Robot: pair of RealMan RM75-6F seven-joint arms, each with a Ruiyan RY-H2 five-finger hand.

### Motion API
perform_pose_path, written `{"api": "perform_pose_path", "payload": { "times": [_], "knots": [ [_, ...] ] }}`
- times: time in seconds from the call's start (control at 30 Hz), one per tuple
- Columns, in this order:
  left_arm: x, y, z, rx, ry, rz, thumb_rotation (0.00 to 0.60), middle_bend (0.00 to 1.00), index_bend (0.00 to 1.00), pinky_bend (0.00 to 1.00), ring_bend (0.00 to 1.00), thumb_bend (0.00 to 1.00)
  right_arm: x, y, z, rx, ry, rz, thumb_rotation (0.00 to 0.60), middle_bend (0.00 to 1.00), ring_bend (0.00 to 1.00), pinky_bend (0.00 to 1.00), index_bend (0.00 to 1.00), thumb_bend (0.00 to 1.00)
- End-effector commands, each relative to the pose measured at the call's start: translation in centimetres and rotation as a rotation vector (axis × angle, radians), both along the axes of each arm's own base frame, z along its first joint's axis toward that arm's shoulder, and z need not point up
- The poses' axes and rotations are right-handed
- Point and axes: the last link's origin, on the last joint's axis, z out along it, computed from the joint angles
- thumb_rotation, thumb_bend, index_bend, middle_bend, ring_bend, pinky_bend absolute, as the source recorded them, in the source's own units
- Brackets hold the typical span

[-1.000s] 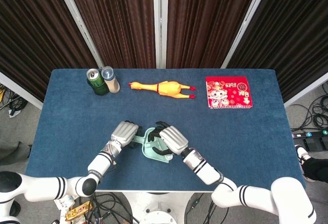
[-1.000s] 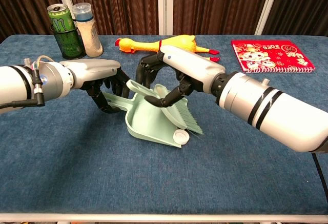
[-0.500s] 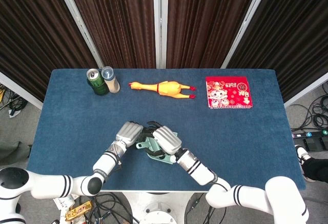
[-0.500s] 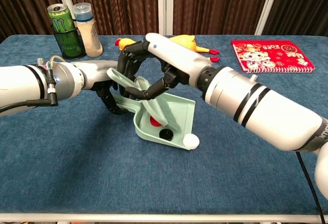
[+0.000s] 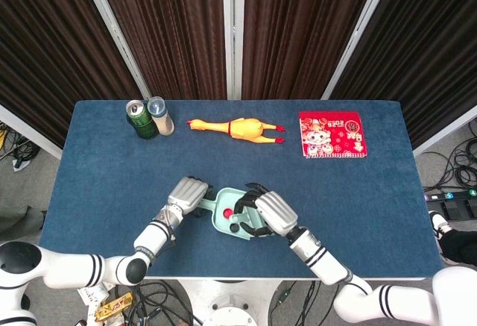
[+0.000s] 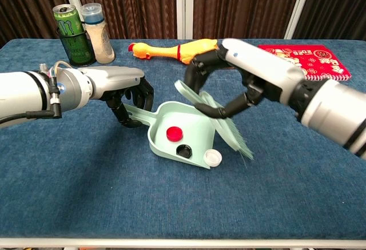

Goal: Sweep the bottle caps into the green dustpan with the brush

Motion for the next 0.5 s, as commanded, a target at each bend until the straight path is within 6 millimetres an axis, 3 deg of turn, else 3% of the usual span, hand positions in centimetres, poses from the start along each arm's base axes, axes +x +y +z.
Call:
{"api": "perform_pose_path", "payload": {
  "times": [0.03, 0.5],
  "knots": [
    [0.1, 0.0, -0.2, 0.002, 0.005, 0.003, 0.6, 0.5, 0.54, 0.27, 0.33, 0.37, -0.5, 0.4, -0.4, 0.001, 0.004, -0.023, 0.6, 0.71, 0.34, 0.13, 0.8, 0.61],
    [0.7, 0.0, -0.4, -0.011, 0.01, 0.041, 0.6, 0.5, 0.54, 0.28, 0.33, 0.37, 1.6, 0.9, -4.3, -0.047, -0.157, -0.075, 0.6, 0.72, 0.35, 0.1, 0.81, 0.61]
  ]
}}
